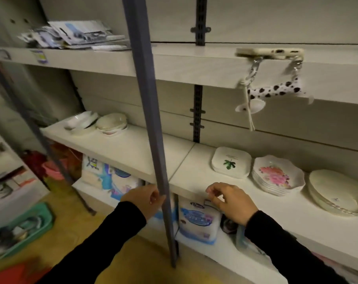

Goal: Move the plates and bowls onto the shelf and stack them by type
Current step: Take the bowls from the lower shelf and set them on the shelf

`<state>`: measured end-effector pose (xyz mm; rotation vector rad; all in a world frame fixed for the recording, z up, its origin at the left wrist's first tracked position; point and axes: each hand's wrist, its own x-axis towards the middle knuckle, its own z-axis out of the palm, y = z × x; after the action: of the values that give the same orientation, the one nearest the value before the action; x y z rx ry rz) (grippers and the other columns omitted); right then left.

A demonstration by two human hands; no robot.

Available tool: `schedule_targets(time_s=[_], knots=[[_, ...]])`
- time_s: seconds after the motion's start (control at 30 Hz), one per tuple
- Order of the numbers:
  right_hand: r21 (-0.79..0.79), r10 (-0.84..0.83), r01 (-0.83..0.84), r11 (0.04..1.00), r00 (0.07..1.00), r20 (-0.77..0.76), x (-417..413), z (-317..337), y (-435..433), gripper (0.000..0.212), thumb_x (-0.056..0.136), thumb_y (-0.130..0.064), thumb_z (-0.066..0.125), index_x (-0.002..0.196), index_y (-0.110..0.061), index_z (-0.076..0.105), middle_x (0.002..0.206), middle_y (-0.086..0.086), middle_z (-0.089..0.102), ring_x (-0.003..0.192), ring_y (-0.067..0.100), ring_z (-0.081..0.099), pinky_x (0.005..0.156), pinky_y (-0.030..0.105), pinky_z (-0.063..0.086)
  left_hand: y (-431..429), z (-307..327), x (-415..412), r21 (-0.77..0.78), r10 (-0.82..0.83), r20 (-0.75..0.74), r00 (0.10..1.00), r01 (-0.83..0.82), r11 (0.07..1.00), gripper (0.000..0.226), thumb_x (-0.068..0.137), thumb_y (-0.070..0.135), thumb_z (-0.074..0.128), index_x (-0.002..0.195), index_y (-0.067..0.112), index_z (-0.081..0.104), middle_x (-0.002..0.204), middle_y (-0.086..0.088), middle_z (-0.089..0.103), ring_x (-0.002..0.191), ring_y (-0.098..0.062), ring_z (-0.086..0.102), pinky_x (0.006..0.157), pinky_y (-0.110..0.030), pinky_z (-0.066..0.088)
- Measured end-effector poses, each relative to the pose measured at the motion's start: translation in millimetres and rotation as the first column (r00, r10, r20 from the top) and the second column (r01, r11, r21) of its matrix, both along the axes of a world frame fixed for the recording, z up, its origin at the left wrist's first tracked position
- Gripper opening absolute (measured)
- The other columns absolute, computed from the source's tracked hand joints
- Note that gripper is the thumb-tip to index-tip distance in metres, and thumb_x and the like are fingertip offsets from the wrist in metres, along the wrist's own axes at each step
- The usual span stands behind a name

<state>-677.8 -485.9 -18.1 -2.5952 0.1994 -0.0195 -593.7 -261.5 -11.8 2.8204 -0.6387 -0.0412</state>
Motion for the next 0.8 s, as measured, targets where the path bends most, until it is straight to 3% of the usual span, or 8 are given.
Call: schedule_targets(time_s=[0.1,0.33,0.53,0.8], knots=[[0.005,0.022,-0.022,1.000,1.000,0.013,25,0,49,0.020,0.092,-0.029,0.047,0.107,-0.027,0.060,0.110,-0.004,0.066,0.100,0.017,0.060,0.085,0.034,0.050,50,4,22,0.016,0.009,-0.002,1.000,-0.009,1.000,0.022,0.091,0.048,0.040,0.083,0.027,0.043,0.085,0.009,0.055,0.080,-0.011,0.051,0.077,-0.023,0.042],[-0.012,0.071,-0.070,0.997,0.996,0.046,89,11,131,0.023,0.092,-0.031,0.048,0.111,-0.023,0.059,0.113,0.000,0.064,0.101,0.020,0.060,0.087,0.036,0.050,141,4,80,0.027,0.077,-0.012,0.997,-0.077,0.997,0.022,0.090,0.047,0.044,0.081,0.027,0.048,0.087,0.007,0.062,0.081,-0.017,0.059,0.079,-0.028,0.049],[-0.035,0.113,-0.111,0.993,0.992,0.049,153,17,177,0.027,0.092,-0.026,0.049,0.117,-0.021,0.058,0.119,0.000,0.062,0.105,0.020,0.059,0.091,0.036,0.050,181,12,134,0.018,0.134,-0.020,0.991,-0.133,0.991,0.023,0.090,0.045,0.045,0.084,0.023,0.047,0.100,0.001,0.068,0.086,-0.017,0.061,0.083,-0.029,0.052],[-0.051,0.112,-0.110,0.993,0.993,0.041,268,4,216,0.030,0.093,-0.032,0.047,0.121,-0.024,0.055,0.122,-0.002,0.060,0.107,0.017,0.058,0.092,0.032,0.048,213,12,238,0.003,0.202,-0.021,0.979,-0.202,0.979,0.029,0.090,0.047,0.045,0.090,0.020,0.056,0.100,0.006,0.068,0.089,-0.015,0.063,0.083,-0.028,0.052]])
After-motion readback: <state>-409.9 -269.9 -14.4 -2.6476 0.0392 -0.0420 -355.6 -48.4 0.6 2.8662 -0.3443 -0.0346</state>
